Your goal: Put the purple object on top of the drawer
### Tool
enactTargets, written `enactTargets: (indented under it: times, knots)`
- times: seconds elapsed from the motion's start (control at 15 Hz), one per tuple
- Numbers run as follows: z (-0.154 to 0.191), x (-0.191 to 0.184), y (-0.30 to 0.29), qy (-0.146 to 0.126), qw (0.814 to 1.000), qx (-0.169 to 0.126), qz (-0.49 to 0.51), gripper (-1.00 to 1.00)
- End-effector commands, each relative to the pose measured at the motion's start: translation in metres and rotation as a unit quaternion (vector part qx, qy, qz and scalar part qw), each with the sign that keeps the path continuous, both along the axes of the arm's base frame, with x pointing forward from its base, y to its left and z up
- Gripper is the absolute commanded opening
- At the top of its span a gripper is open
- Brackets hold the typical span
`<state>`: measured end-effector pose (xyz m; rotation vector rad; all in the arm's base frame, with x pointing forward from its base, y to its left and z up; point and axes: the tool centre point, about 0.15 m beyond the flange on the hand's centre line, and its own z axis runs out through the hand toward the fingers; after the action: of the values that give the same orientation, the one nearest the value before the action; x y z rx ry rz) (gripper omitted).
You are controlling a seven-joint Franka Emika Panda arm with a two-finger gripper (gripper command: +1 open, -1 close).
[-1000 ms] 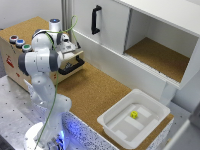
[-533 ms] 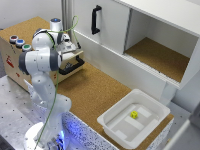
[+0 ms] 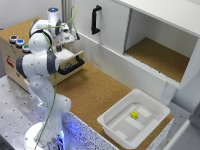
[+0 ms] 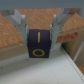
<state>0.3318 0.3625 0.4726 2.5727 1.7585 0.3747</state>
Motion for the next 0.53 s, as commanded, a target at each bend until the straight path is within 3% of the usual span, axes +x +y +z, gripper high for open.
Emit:
enactTargets:
  times: [0.0, 0.33, 0.4, 0.47]
  knots:
    - [0.011, -0.002, 0.089, 0.046, 0.993, -0.084, 0.062, -1.0]
    - [-0.006, -0.026, 0.133, 0.053, 0.987, -0.097, 0.117, -1.0]
    - [-0.008, -0.027, 0.134, 0.054, 0.987, -0.098, 0.116, 1.0]
    - [-0.006, -0.028, 0.133, 0.061, 0.988, -0.094, 0.109, 1.0]
